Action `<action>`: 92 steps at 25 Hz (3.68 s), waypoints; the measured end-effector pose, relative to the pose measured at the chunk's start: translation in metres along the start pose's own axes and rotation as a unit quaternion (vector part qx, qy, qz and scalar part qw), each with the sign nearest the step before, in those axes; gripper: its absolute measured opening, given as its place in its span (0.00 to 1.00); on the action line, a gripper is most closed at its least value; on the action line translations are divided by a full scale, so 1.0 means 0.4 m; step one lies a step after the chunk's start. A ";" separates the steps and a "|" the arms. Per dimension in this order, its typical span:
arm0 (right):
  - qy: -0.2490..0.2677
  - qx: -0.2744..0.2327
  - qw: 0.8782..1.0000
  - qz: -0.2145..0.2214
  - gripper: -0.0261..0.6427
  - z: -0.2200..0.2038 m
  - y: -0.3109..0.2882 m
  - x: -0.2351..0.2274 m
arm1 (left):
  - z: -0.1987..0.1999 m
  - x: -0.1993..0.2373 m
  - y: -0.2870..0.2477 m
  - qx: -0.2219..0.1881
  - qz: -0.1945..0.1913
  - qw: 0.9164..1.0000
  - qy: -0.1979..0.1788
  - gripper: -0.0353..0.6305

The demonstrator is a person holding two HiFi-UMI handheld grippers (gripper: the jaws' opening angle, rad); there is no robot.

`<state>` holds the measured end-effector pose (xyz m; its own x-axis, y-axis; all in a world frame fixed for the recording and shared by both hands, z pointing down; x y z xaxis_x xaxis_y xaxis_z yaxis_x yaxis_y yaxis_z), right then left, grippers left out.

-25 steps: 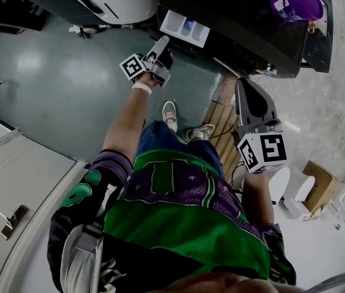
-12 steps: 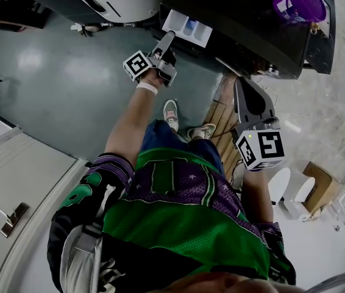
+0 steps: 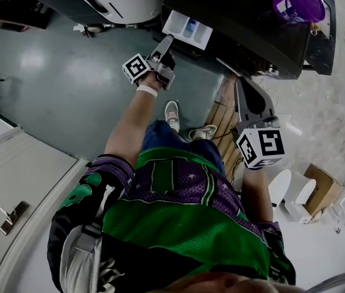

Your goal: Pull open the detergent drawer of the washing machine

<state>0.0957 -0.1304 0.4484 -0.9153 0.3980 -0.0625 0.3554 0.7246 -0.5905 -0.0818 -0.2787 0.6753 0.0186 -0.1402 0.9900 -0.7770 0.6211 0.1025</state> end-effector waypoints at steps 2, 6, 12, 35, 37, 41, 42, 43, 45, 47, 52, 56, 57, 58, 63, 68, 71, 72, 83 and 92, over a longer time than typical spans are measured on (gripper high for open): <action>0.000 -0.001 1.000 0.001 0.04 -0.001 0.003 0.005 | -0.006 0.006 0.013 0.000 0.007 1.000 0.008 0.68; 0.000 -0.002 1.000 0.003 0.04 -0.004 0.009 0.015 | -0.018 -0.009 0.036 -0.002 0.001 1.000 0.007 0.68; 0.004 -0.009 1.000 0.006 0.04 0.006 0.016 0.018 | -0.042 -0.012 0.083 0.000 0.002 1.000 0.009 0.68; 0.020 -0.011 1.000 0.019 0.04 0.031 0.005 0.036 | -0.074 -0.026 0.134 0.011 -0.002 1.000 0.024 0.65; 0.020 -0.012 1.000 0.017 0.04 0.033 0.004 0.035 | -0.076 -0.029 0.133 0.019 0.000 1.000 0.019 0.66; 0.023 -0.014 0.999 0.021 0.04 0.043 0.010 0.035 | -0.077 -0.032 0.139 0.029 0.017 0.999 0.004 0.66; 0.025 -0.015 0.999 0.022 0.04 0.046 0.014 0.035 | -0.076 -0.030 0.144 0.029 0.025 0.999 -0.002 0.66; 0.027 -0.017 0.999 0.024 0.04 0.049 0.019 0.034 | -0.075 -0.029 0.149 0.027 0.030 0.999 -0.005 0.65; 0.029 -0.022 0.999 0.027 0.04 0.051 0.032 0.030 | -0.077 -0.030 0.159 0.021 0.033 0.999 -0.005 0.65; 0.031 -0.027 0.999 0.030 0.04 0.052 0.047 0.023 | -0.081 -0.045 0.164 0.016 0.034 0.999 -0.015 0.65; 0.029 -0.045 0.998 0.034 0.04 0.057 0.096 -0.005 | -0.102 -0.117 0.168 0.015 0.040 0.998 -0.054 0.65; 0.026 -0.053 0.998 0.037 0.04 0.064 0.136 -0.020 | -0.127 -0.179 0.173 0.026 0.054 0.994 -0.088 0.65; 0.027 -0.056 0.997 0.039 0.04 0.068 0.146 -0.022 | -0.134 -0.194 0.175 0.029 0.058 0.993 -0.097 0.65; 0.028 -0.058 0.997 0.040 0.04 0.071 0.155 -0.024 | -0.141 -0.209 0.176 0.033 0.061 0.992 -0.106 0.65; 0.034 -0.077 0.995 0.045 0.04 0.090 0.197 -0.040 | -0.187 -0.294 0.169 0.057 0.071 0.983 -0.162 0.65; 0.027 -0.098 0.993 0.054 0.04 0.102 0.245 -0.054 | -0.243 -0.400 0.176 0.080 0.084 0.966 -0.229 0.65; 0.022 -0.107 0.992 0.058 0.04 0.119 0.275 -0.062 | -0.262 -0.468 0.174 0.098 0.098 0.950 -0.280 0.65; 0.021 -0.111 0.992 0.058 0.04 0.126 0.286 -0.065 | -0.265 -0.493 0.172 0.101 0.102 0.944 -0.297 0.65; 0.008 -0.148 0.986 0.073 0.04 0.177 0.361 -0.069 | -0.314 -0.775 0.150 0.073 0.066 0.918 -0.383 0.65; 0.014 -0.168 0.982 0.082 0.04 0.195 0.430 -0.071 | -0.371 -0.950 0.156 0.051 0.090 0.865 -0.491 0.45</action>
<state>0.1680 -0.0607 0.2859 -0.8365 0.5370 -0.1093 0.5446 0.7923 -0.2752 -0.0440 -0.0722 0.3199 -0.6129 -0.6668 0.4239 -0.7642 0.6366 -0.1037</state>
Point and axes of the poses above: the fingertips, and each gripper's own axes: y backward along the fingers, x to its left, z out of its top, the point moved 2 cm from there along y, backward along the fingers, and after that the axes turned 12 degrees about x, right-handed, at the moved point
